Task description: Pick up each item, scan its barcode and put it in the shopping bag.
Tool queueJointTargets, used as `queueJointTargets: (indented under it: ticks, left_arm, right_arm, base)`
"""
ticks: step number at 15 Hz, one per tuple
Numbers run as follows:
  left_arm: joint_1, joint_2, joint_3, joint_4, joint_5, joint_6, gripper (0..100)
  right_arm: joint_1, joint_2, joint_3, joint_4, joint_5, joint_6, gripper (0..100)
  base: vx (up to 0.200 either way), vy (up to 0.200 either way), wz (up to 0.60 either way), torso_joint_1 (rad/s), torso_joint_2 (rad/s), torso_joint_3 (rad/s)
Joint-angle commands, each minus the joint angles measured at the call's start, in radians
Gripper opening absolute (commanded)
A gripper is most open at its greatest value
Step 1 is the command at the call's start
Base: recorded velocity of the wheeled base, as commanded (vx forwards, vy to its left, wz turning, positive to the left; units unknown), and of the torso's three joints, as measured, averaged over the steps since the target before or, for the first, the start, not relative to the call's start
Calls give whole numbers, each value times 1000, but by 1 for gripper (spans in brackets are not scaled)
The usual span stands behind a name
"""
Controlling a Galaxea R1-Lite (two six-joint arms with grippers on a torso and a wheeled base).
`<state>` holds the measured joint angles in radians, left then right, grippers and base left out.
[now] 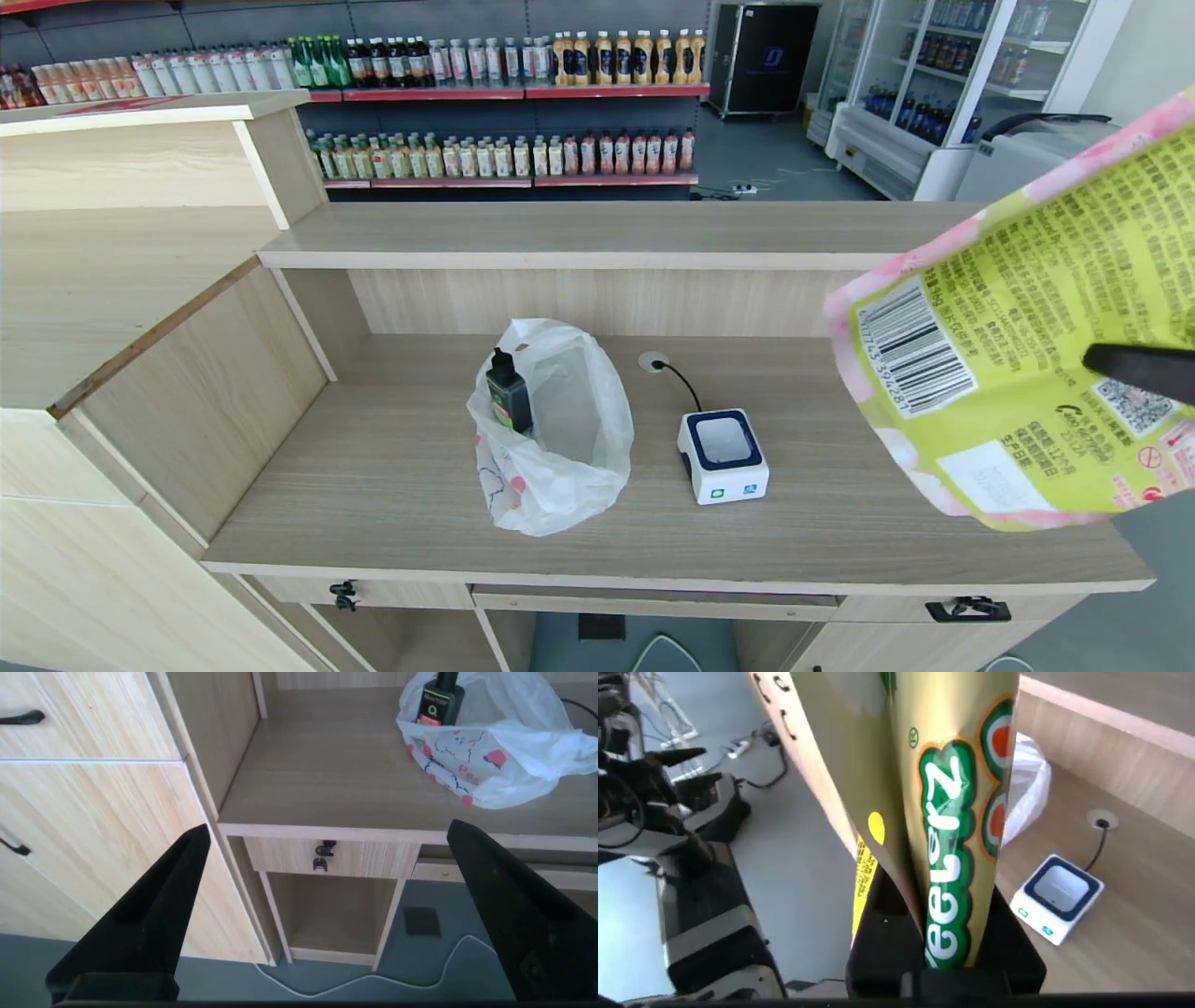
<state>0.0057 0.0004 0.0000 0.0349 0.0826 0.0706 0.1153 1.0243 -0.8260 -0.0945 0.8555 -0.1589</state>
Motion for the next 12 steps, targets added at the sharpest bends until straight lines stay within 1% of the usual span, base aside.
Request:
queueJointTargets:
  ticks: [1, 3, 5, 6, 9, 12]
  left_arm:
    - [0, 0, 0, 0, 0, 0, 100]
    - [0, 0, 0, 0, 0, 0, 100]
    - [0, 0, 0, 0, 0, 0, 100]
    - [0, 0, 0, 0, 0, 0, 100]
    - [0, 0, 0, 0, 0, 0, 100]
    - [0, 0, 0, 0, 0, 0, 100]
  right_arm:
    - [-237, 86, 37, -5, -92, -287, 0]
    - [-434, 114, 82, -11, -171, -514, 0]
    - [-568, 114, 107, -11, -201, -561, 0]
    - [-609, 114, 103, -11, -205, -570, 0]
    - [-651, 119, 90, -13, -211, -570, 0]
    - [-643, 126, 85, -18, -240, -564, 0]
  base:
    - [0, 0, 0, 0, 0, 0]
    - [0, 0, 0, 0, 0, 0]
    - [0, 0, 0, 0, 0, 0]
    - [0, 0, 0, 0, 0, 0]
    - [0, 0, 0, 0, 0, 0]
    - [0, 0, 0, 0, 0, 0]
